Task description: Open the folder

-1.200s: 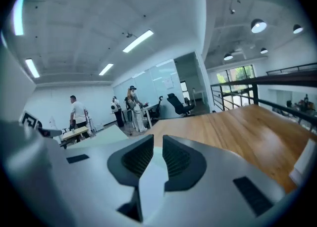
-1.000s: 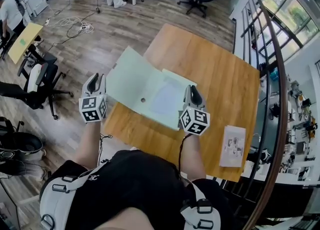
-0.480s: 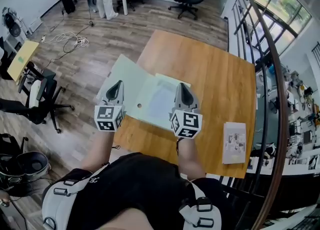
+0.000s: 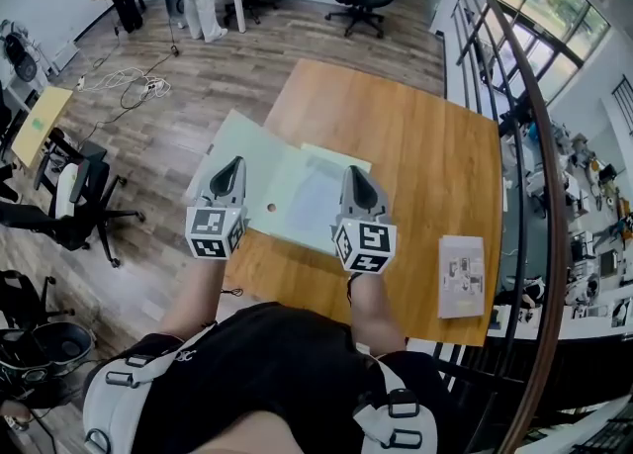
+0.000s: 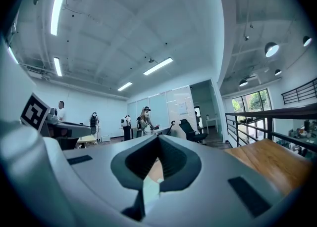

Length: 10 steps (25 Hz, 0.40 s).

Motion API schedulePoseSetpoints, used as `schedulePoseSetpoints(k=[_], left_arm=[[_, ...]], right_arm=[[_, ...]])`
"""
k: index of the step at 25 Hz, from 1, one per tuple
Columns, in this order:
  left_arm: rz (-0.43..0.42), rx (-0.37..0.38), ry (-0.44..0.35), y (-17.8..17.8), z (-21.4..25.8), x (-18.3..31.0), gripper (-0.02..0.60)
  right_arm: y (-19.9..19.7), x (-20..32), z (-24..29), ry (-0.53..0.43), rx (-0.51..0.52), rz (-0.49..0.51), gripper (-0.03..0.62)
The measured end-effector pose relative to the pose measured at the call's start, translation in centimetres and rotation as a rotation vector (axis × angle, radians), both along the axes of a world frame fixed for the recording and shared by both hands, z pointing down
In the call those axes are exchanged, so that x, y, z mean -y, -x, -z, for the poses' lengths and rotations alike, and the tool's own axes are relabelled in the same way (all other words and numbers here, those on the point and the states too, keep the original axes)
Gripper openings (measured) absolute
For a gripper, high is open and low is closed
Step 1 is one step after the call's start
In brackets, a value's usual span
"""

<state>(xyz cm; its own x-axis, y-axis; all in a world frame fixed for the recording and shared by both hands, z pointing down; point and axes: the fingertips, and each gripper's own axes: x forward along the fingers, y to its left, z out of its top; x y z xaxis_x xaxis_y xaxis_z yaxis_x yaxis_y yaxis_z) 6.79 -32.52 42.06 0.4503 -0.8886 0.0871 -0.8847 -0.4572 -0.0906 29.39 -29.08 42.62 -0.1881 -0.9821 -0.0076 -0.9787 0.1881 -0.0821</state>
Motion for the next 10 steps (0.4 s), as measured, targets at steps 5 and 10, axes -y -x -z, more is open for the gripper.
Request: schedulePoseSetpoints(k=[5,10], left_arm=[[-0.012,0.000,0.010,-0.12,-0.04,-0.10,0.003],[-0.023,0.002,0.011,-0.11,-0.29,-0.65,0.003]], right_arm=[[-0.05,-0.17,-0.01,0.009,0.016,-0.007,0.006],[0.14,-0.57,-0.50,0.019,0.021,-0.007,0.006]])
